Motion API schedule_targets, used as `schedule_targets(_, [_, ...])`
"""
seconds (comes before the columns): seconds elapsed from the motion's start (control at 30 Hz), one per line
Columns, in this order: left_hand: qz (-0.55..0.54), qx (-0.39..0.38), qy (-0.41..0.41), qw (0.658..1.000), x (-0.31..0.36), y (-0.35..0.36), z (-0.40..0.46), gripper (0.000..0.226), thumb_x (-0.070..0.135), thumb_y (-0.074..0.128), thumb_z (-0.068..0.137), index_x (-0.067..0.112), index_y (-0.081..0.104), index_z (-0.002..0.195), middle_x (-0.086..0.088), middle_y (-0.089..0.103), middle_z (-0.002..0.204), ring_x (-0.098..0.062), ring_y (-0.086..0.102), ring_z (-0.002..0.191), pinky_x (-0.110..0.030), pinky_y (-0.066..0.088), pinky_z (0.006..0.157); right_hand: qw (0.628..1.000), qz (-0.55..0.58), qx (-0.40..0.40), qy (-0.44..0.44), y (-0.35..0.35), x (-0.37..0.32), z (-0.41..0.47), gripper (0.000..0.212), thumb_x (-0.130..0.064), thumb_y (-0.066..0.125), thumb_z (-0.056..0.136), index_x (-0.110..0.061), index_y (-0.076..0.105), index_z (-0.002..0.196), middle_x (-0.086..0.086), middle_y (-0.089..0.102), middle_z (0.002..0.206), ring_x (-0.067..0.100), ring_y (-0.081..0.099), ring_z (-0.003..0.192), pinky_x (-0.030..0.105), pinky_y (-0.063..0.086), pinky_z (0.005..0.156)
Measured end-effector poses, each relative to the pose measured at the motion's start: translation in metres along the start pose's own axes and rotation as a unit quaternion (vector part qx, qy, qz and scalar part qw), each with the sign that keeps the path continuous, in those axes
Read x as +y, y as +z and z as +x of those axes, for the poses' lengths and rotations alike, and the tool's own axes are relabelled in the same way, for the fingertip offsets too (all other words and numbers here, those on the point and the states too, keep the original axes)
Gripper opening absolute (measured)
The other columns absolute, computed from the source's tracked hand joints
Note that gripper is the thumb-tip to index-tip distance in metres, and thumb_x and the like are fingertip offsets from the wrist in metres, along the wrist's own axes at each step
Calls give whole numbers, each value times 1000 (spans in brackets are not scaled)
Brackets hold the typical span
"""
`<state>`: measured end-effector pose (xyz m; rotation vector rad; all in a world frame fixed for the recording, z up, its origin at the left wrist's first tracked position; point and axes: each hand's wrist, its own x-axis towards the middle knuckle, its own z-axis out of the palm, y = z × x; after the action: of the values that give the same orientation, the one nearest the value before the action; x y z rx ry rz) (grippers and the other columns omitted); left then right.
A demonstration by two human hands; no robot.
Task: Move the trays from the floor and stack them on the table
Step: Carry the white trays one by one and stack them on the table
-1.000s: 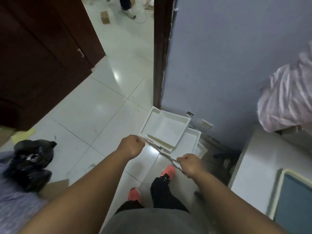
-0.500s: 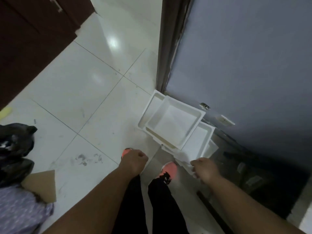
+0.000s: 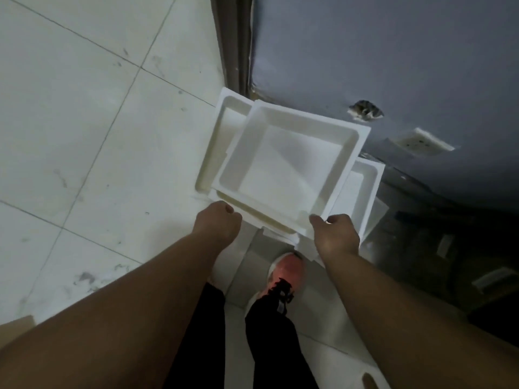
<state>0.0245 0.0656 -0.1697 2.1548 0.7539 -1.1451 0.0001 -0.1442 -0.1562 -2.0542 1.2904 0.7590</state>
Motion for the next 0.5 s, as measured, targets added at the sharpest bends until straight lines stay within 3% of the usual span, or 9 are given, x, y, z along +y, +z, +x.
schedule_targets(0.1, [21, 4, -2, 1000, -2, 5, 20, 26, 23, 54, 90, 12, 66, 111, -8, 67, 113, -26, 59, 101, -30, 43, 83, 999, -1, 36, -27, 8, -6, 13, 34, -42, 64, 90, -10, 57, 98, -2, 55, 78, 25, 58, 80, 31, 47, 71])
schedule_targets(0.17, [29, 4, 1, 1000, -2, 8, 24, 31, 25, 53, 91, 15, 64, 118, -6, 66, 119, -26, 58, 108, -29, 40, 84, 998, -1, 60, -36, 8, -8, 14, 24, -32, 64, 91, -9, 56, 93, -3, 51, 73, 21, 53, 70, 27, 38, 64])
schedule_targets(0.27, [39, 5, 9, 999, 4, 4, 19, 39, 27, 54, 91, 16, 62, 127, -7, 63, 129, -27, 56, 119, -32, 42, 95, 996, -10, 79, -38, -1, -10, 4, 19, -26, 62, 90, -8, 56, 89, 5, 57, 78, 26, 56, 73, 28, 39, 66])
schedule_targets(0.4, [38, 29, 26, 999, 24, -19, 3, 39, 22, 52, 92, 16, 59, 130, -8, 63, 130, -24, 59, 111, -25, 38, 84, 995, -31, 84, -43, -19, -6, -19, 19, -25, 62, 90, -7, 55, 87, 8, 59, 79, 30, 58, 75, 30, 43, 68])
schedule_targets(0.5, [57, 65, 73, 994, 49, -50, -15, 39, 18, 49, 92, 16, 59, 129, -7, 64, 126, -24, 61, 110, -27, 45, 87, 993, -51, 87, -65, -46, -9, -49, 22, -28, 65, 92, -9, 55, 87, -1, 51, 69, 24, 52, 70, 28, 37, 66])
